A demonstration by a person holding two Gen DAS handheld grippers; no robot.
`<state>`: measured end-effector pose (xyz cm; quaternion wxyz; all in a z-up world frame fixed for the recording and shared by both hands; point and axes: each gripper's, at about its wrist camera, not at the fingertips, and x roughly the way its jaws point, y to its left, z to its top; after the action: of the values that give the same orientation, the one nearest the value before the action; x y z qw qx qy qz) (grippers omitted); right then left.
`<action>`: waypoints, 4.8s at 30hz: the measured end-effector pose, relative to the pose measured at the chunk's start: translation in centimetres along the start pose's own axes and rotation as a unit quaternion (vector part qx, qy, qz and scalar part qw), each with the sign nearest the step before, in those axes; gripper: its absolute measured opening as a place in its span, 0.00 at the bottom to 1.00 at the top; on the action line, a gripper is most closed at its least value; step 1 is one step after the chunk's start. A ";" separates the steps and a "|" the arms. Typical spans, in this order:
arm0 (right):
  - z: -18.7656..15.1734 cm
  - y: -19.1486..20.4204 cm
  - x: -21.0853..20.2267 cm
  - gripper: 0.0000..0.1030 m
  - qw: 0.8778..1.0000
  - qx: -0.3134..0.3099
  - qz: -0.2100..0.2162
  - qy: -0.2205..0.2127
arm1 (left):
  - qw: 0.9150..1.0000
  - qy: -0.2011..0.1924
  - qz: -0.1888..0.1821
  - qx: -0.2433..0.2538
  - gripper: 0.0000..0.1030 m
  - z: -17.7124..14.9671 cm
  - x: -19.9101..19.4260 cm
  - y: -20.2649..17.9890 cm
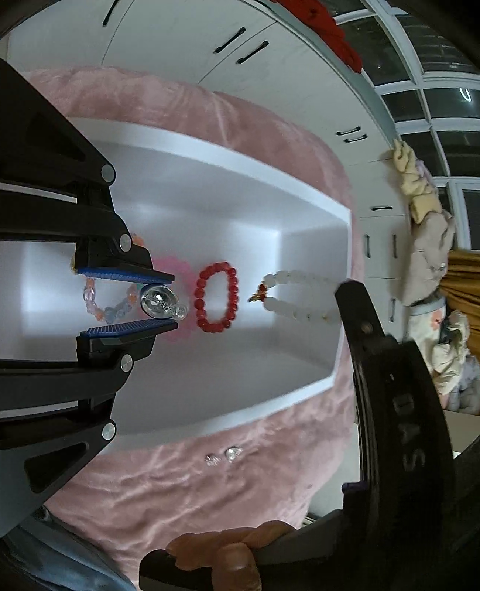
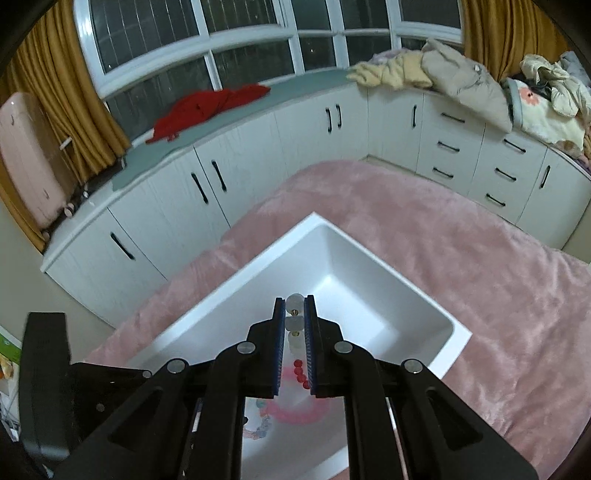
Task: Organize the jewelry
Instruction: 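Lift and carry the white bracelet and silver pendant with both tools over the white box, then open both tools to drop the white bracelet and silver pendant into the box, then move both tools back over the last silver pendant and silver tassel charm, then grasp the silver pendant with the right tool while the left tool grasps the silver tassel charm, then lift and carry the silver pendant and tassel charm with both tools over the box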
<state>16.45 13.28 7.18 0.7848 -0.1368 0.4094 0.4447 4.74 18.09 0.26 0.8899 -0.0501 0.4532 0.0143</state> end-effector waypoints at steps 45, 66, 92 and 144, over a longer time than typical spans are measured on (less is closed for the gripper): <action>-8.1 -13.7 -14.8 0.92 0.991 0.030 -0.075 -0.105 | 0.969 -0.217 -0.120 0.008 0.90 1.2 -7.0 -5.7; -16.2 -18.3 -8.8 0.81 0.992 -0.086 -0.077 -0.040 | 0.964 -0.167 -0.131 0.158 0.91 -0.4 -0.1 -19.8; -18.9 -20.9 -2.4 0.41 0.990 -0.132 -0.025 0.042 | 0.980 -0.040 -0.116 0.158 0.59 0.4 14.2 -20.8; -18.5 -20.1 -0.7 0.62 0.991 -0.074 -0.088 0.065 | 0.989 -0.056 -0.102 0.090 0.24 0.3 8.9 -17.0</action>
<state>22.86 -9.24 -6.92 0.7801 -0.2583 0.4123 0.3935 11.39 1.01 -5.42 0.9117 -0.0152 0.3941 -0.1150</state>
